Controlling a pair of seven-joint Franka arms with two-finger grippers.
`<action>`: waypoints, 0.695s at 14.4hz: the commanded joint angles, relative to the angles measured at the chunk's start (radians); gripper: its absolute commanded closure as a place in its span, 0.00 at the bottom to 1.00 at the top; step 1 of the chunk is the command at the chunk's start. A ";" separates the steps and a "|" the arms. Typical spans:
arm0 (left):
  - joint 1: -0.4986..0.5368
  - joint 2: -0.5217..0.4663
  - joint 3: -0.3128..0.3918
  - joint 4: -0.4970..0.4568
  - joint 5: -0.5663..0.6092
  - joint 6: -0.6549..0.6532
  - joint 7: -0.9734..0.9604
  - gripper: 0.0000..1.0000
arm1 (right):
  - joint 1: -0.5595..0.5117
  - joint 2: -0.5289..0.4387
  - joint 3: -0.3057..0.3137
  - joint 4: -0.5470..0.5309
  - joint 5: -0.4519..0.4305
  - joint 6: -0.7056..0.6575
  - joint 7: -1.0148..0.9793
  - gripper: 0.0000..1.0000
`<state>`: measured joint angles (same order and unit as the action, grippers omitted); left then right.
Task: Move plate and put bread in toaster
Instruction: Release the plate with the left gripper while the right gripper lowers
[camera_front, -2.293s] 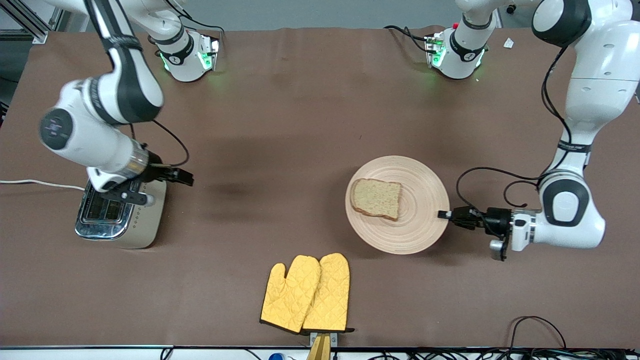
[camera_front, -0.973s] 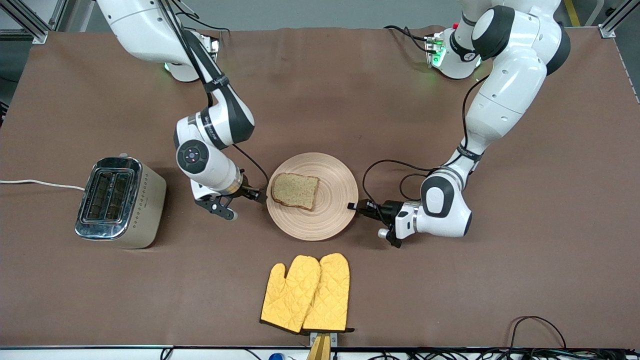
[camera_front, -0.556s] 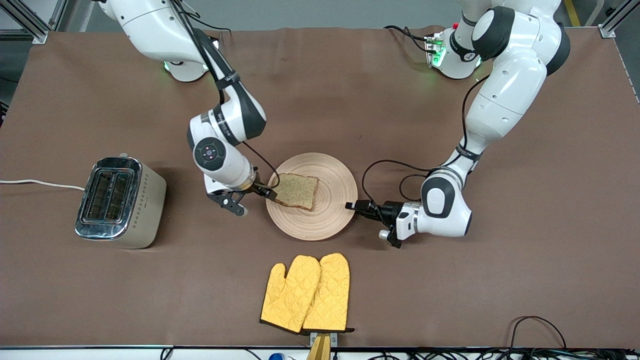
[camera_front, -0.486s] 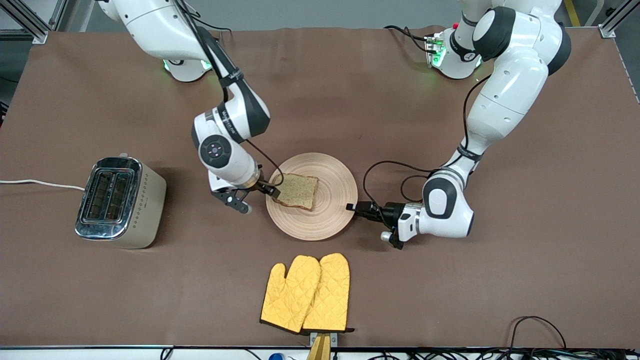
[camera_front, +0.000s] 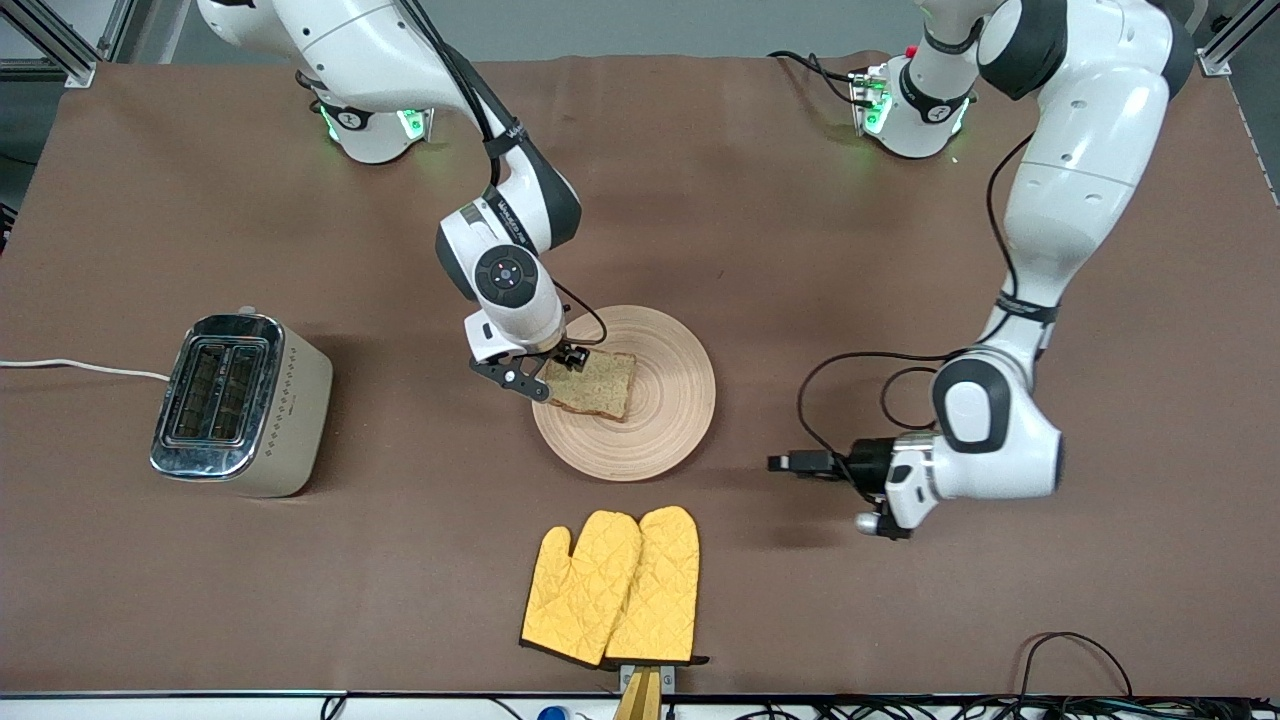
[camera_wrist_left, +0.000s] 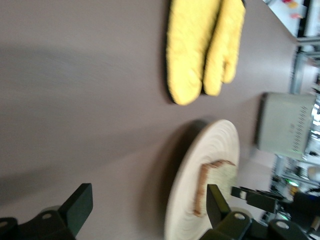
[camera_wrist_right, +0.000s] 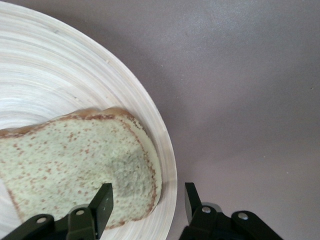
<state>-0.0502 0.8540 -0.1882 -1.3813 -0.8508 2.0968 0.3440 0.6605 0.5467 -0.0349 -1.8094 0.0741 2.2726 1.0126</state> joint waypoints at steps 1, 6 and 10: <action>-0.004 -0.081 0.061 -0.013 0.076 -0.003 -0.103 0.00 | -0.001 0.007 -0.011 0.018 -0.022 -0.021 0.009 0.44; -0.013 -0.226 0.096 -0.015 0.375 -0.004 -0.414 0.00 | -0.002 0.009 -0.010 0.022 -0.020 -0.019 0.012 0.50; -0.026 -0.329 0.084 -0.015 0.608 -0.046 -0.661 0.00 | 0.002 0.029 -0.010 0.038 -0.017 -0.016 0.017 0.50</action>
<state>-0.0641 0.5864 -0.1077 -1.3697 -0.3155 2.0840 -0.2245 0.6604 0.5558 -0.0465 -1.7967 0.0713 2.2631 1.0123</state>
